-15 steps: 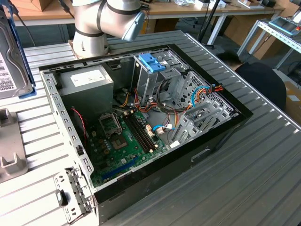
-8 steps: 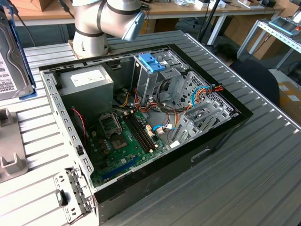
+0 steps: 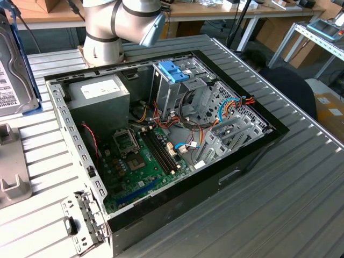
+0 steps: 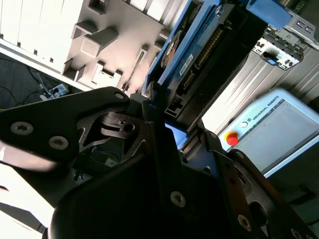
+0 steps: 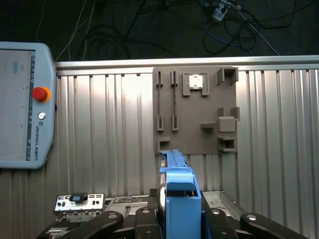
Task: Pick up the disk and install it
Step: 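Pick up the disk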
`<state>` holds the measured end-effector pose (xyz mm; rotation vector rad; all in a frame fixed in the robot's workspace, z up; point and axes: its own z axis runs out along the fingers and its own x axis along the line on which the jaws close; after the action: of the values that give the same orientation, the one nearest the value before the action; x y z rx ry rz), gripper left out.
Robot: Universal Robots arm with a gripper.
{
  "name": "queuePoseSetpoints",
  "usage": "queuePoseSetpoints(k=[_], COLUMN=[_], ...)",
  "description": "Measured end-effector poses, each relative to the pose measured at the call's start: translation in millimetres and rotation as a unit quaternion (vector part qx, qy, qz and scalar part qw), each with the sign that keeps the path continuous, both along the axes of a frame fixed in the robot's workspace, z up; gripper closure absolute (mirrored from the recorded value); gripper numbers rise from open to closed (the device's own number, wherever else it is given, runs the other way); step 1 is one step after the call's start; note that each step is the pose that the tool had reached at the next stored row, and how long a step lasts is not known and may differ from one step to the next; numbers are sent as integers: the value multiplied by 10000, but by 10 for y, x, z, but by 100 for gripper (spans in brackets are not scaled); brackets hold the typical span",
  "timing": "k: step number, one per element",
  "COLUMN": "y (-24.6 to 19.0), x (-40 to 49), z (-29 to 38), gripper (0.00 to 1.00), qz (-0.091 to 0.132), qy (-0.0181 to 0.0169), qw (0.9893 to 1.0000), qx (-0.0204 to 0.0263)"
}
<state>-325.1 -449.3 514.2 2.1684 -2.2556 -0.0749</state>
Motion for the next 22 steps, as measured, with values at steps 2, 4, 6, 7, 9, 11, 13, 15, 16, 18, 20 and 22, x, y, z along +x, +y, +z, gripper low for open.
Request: queuePoseSetpoints(k=[2,4,6,7,9,11,13,15,16,18,20,22], y=[-6,-12,-18,-22,-30,-38,-45,-52,-55,-64,-71,-77], x=[0,1,2,1,2,3,3,4,4,5,5,5], z=[0,0,0,0,0,0,0,0,0,0,0,0], gripper=[63,63,63,63,63,63,63,63,63,63,63,63], qz=[0,0,0,0,0,0,0,0,0,0,0,0], qy=[0,0,0,0,0,0,0,0,0,0,0,0], qw=[10000,10000,10000,10000,10000,10000,10000,10000,10000,10000,10000,10000], qx=[0,0,0,0,0,0,0,0,0,0,0,0])
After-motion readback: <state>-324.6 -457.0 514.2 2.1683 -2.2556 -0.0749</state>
